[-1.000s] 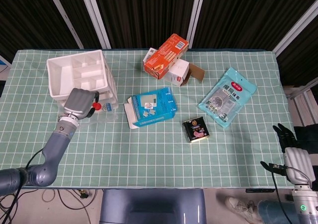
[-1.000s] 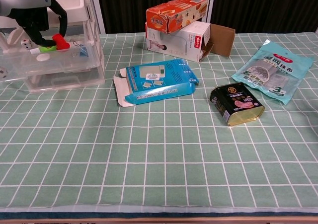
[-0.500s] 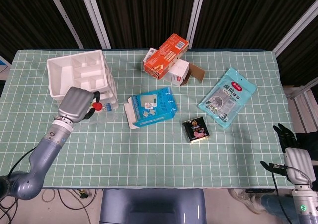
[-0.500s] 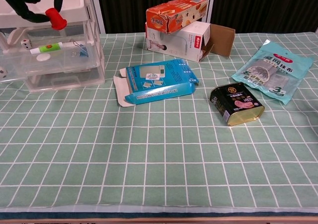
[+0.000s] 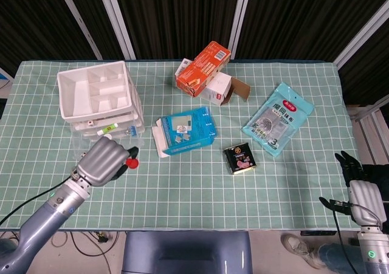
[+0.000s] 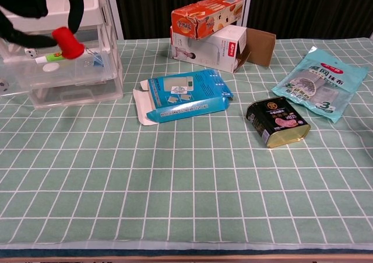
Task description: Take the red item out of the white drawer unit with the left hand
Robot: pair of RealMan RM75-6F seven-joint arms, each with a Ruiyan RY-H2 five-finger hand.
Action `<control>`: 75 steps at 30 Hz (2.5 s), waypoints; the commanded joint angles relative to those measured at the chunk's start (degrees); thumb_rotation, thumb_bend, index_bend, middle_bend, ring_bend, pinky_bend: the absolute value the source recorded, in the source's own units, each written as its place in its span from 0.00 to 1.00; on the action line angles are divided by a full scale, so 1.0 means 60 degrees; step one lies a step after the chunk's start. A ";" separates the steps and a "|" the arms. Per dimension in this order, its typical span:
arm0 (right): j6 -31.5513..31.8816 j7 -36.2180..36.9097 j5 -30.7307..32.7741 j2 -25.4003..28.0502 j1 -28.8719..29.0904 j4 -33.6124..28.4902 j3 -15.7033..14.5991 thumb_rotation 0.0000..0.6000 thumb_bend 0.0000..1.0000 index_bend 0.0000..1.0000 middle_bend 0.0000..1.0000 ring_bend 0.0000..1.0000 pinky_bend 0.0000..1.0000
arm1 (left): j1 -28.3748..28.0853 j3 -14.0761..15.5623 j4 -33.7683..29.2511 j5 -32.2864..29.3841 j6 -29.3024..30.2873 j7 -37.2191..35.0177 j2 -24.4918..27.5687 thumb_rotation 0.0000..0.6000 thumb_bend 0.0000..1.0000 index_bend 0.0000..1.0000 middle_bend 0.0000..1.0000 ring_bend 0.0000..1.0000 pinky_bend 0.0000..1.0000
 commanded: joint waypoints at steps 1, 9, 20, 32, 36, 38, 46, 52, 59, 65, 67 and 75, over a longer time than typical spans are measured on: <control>-0.0004 0.0007 0.0004 0.0001 0.0003 0.0001 0.0005 1.00 0.07 0.00 0.00 0.00 0.22 | 0.0339 0.0560 -0.0125 0.0609 -0.0300 0.0165 -0.0045 1.00 0.35 0.54 1.00 1.00 1.00; 0.0011 0.0015 -0.0014 -0.0005 -0.0004 -0.0005 0.0001 1.00 0.07 0.00 0.00 0.00 0.22 | 0.0720 0.1250 0.0754 0.0824 -0.0687 0.0770 -0.0958 1.00 0.35 0.54 1.00 1.00 1.00; 0.0017 0.0029 -0.0024 -0.0011 -0.0007 -0.0005 0.0000 1.00 0.07 0.00 0.00 0.00 0.22 | 0.0817 0.1551 0.2264 -0.0061 -0.1009 0.1976 -0.2448 1.00 0.36 0.53 1.00 1.00 1.00; 0.0012 0.0060 -0.0040 -0.0001 -0.0006 0.0011 -0.0004 1.00 0.07 0.00 0.00 0.00 0.22 | 0.0767 0.1667 0.2937 -0.0830 -0.1015 0.2757 -0.3131 1.00 0.34 0.49 1.00 1.00 1.00; 0.0010 0.0062 -0.0037 0.0000 -0.0007 0.0011 -0.0004 1.00 0.07 0.00 0.00 0.00 0.22 | 0.0771 0.1773 0.3152 -0.1056 -0.1042 0.2907 -0.3285 1.00 0.34 0.50 1.00 1.00 1.00; 0.0007 0.0062 -0.0032 -0.0001 -0.0006 0.0016 -0.0002 1.00 0.07 0.00 0.00 0.00 0.22 | 0.0780 0.1811 0.3238 -0.1149 -0.1037 0.2954 -0.3352 1.00 0.34 0.50 1.00 1.00 1.00; 0.0010 0.0058 -0.0042 0.0001 -0.0009 0.0012 -0.0009 1.00 0.07 0.00 0.00 0.00 0.22 | 0.0824 0.1894 0.3428 -0.1193 -0.0943 0.2937 -0.3510 1.00 0.24 0.39 1.00 1.00 1.00; 0.0020 0.0067 -0.0052 0.0004 -0.0014 0.0023 -0.0010 1.00 0.07 0.00 0.00 0.00 0.22 | 0.0990 0.1824 0.3152 -0.0856 -0.0521 0.2608 -0.3306 1.00 0.16 0.29 1.00 1.00 1.00; 0.0028 0.0054 -0.0061 0.0001 -0.0015 0.0052 -0.0011 1.00 0.07 0.00 0.00 0.00 0.22 | 0.1907 0.1796 0.2559 0.1059 0.1242 0.1234 -0.2784 1.00 0.16 0.19 0.70 0.73 0.85; 0.0048 -0.0015 -0.0081 -0.0030 -0.0009 0.0063 -0.0010 1.00 0.07 0.00 0.00 0.00 0.22 | 0.3377 0.2363 0.3329 0.3227 0.3514 -0.0092 -0.2478 1.00 0.14 0.02 0.10 0.17 0.31; 0.0053 -0.0058 -0.0092 -0.0038 -0.0008 0.0069 -0.0016 1.00 0.07 0.00 0.00 0.00 0.22 | 0.3736 0.2420 0.3579 0.3409 0.3946 -0.0481 -0.2439 1.00 0.13 0.00 0.01 0.05 0.18; 0.0114 -0.0341 -0.0106 -0.0117 -0.0002 0.0134 -0.0005 1.00 0.06 0.00 0.00 0.00 0.22 | 0.5000 0.2070 0.4822 0.3474 0.5481 -0.2466 -0.2683 1.00 0.09 0.00 0.00 0.00 0.00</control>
